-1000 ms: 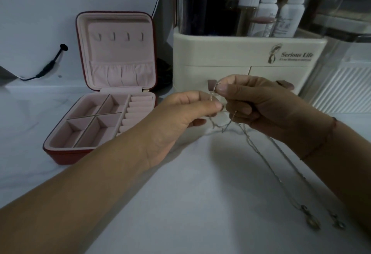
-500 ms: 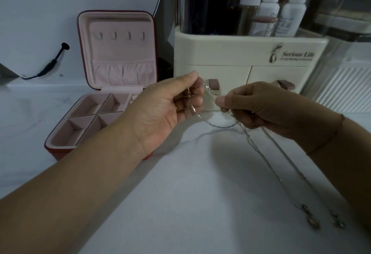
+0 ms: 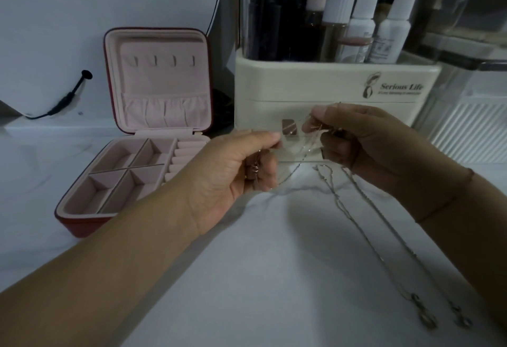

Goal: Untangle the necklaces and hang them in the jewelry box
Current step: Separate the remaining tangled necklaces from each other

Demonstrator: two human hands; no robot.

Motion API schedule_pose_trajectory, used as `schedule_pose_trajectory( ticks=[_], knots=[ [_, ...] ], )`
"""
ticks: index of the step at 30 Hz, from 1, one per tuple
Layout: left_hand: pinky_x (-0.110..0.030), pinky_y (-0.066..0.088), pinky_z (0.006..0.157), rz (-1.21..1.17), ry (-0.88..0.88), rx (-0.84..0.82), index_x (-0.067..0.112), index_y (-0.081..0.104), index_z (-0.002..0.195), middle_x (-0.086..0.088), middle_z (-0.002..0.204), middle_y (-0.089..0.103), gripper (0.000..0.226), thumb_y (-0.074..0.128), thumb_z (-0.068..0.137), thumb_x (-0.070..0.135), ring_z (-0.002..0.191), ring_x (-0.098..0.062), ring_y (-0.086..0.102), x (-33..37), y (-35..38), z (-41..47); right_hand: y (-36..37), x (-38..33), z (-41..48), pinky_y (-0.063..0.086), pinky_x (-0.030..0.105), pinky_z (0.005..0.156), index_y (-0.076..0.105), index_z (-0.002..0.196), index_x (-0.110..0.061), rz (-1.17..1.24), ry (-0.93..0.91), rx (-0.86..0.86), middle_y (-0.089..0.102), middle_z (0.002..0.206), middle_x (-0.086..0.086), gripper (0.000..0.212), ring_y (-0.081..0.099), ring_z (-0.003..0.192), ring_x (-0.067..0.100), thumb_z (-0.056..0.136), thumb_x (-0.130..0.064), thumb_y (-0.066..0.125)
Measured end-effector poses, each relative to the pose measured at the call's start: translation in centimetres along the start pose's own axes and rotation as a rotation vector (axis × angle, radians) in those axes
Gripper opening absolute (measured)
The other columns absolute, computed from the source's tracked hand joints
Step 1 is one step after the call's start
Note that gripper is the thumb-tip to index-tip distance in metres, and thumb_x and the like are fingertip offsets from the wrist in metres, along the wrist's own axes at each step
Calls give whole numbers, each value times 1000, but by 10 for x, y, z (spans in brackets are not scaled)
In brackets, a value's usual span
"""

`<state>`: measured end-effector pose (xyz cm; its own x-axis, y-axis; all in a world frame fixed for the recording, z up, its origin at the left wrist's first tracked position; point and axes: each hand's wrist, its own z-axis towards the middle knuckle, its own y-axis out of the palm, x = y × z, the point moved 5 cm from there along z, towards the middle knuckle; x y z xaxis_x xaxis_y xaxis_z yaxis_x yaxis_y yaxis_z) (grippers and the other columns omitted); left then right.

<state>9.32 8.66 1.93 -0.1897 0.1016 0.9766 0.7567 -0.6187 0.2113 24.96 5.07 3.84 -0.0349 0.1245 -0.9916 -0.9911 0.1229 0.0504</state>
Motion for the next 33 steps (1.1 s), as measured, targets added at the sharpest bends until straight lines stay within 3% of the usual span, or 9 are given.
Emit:
schedule_pose_trajectory(
  ticks=[5,9,12,16,20,27,30,33],
  knots=[
    [-22,40,44,-14,-32,7,10,50,73,-4,59,59,16,44,88,6,43,-15,50,-2,-1,-1,-2,-1,2,27,16,45,60,78,-10,180,13,-19,57,71,1,9,33,42,3,79,-19,59],
    [-27,29,52,-14,-34,5,13,41,74,-6,61,59,3,43,75,10,51,-15,41,2,-2,-2,-3,-4,1,22,15,41,61,80,-14,227,41,-5,41,56,-5,9,25,40,3,79,-22,57],
    [-28,28,54,1,1,16,15,41,71,-2,62,51,11,50,66,19,54,-13,35,4,-6,-2,-3,-6,0,19,15,40,60,81,-15,210,37,4,34,50,-8,10,22,39,3,80,-24,56],
    [-29,36,61,31,3,113,17,47,62,2,64,44,20,53,81,17,59,-11,37,3,-10,-2,1,-7,-2,18,17,42,60,83,-15,204,18,-25,35,50,-9,11,23,40,4,81,-22,53],
    [-32,42,74,17,-22,160,20,51,59,6,65,49,24,55,83,18,65,-9,44,0,-12,-1,2,-9,-1,21,19,46,62,86,-15,170,-44,-76,39,56,-6,10,27,47,7,84,-16,52],
    [-35,44,83,105,-47,129,18,65,76,0,84,64,3,65,78,21,83,-13,60,-6,-10,-1,12,-10,-4,31,20,52,68,91,-19,97,-113,-227,50,64,-2,17,39,56,9,83,-17,53],
    [-35,44,92,195,-16,102,21,74,87,2,96,72,16,72,73,27,97,-13,64,-5,-7,-3,18,-6,-6,32,19,53,67,92,-17,72,-101,-273,50,64,0,15,39,57,9,85,-17,54],
    [-37,43,99,225,50,46,21,75,90,3,93,74,32,72,62,37,101,-14,64,1,0,-7,22,-3,-7,34,18,52,68,91,-16,44,-90,-286,50,63,1,15,39,56,9,83,-17,55]
  ],
)
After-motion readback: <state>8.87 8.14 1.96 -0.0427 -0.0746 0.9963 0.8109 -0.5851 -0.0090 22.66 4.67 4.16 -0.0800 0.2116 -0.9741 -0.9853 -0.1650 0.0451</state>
